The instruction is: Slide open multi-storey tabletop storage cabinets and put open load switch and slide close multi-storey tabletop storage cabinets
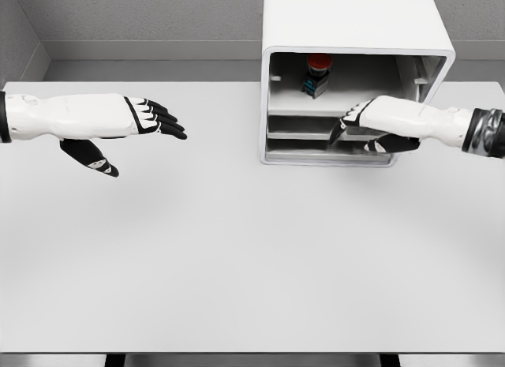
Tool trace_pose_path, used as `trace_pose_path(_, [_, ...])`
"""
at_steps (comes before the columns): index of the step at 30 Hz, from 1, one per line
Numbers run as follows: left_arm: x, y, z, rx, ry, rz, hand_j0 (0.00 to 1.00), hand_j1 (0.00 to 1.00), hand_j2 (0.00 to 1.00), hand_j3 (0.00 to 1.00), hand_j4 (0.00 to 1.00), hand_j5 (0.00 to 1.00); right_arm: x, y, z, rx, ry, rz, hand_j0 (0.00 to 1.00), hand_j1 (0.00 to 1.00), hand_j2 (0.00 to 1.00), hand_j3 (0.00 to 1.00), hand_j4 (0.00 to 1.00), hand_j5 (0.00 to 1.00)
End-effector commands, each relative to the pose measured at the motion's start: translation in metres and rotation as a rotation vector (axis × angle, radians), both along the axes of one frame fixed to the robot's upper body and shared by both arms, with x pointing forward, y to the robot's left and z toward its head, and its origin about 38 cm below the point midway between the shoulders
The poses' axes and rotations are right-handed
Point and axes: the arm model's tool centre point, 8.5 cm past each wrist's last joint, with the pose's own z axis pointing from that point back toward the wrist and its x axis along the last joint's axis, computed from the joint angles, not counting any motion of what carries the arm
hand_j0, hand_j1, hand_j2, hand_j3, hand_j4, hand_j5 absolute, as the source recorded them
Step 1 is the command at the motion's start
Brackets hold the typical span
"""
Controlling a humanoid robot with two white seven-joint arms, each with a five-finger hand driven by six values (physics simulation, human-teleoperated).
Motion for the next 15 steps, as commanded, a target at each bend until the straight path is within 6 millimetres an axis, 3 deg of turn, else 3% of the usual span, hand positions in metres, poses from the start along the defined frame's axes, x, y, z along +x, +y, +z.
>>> trace_pose_path(1, [0.0,0.0,0.001,-0.006,0.002,0.003,1.0,1.0,1.0,1.0,1.0,1.0,0.003,0.0,-0.005,0.012,0.015,-0.012,0.61,0.61,0.61,0.61,0.61,0.61])
trace_pose_path(7, [0.0,0.0,0.001,-0.006,0.002,0.003,1.0,1.0,1.0,1.0,1.0,1.0,0.005,-0.004,-0.002,-0.003,0.006,-0.023,0.61,0.61,0.61,0.61,0.61,0.61])
trace_pose_path(9, [0.0,0.001,0.001,-0.005,0.002,0.004,1.0,1.0,1.0,1.0,1.0,1.0,-0.01,0.003,0.0,-0.024,-0.011,0.023,0.61,0.61,0.61,0.61,0.61,0.61])
trace_pose_path(15, [-0.001,-0.002,0.001,-0.008,0.002,-0.006,1.0,1.0,1.0,1.0,1.0,1.0,-0.056,-0.027,0.031,-0.063,-0.109,0.018,0.64,0.64,0.64,0.64,0.64,0.64])
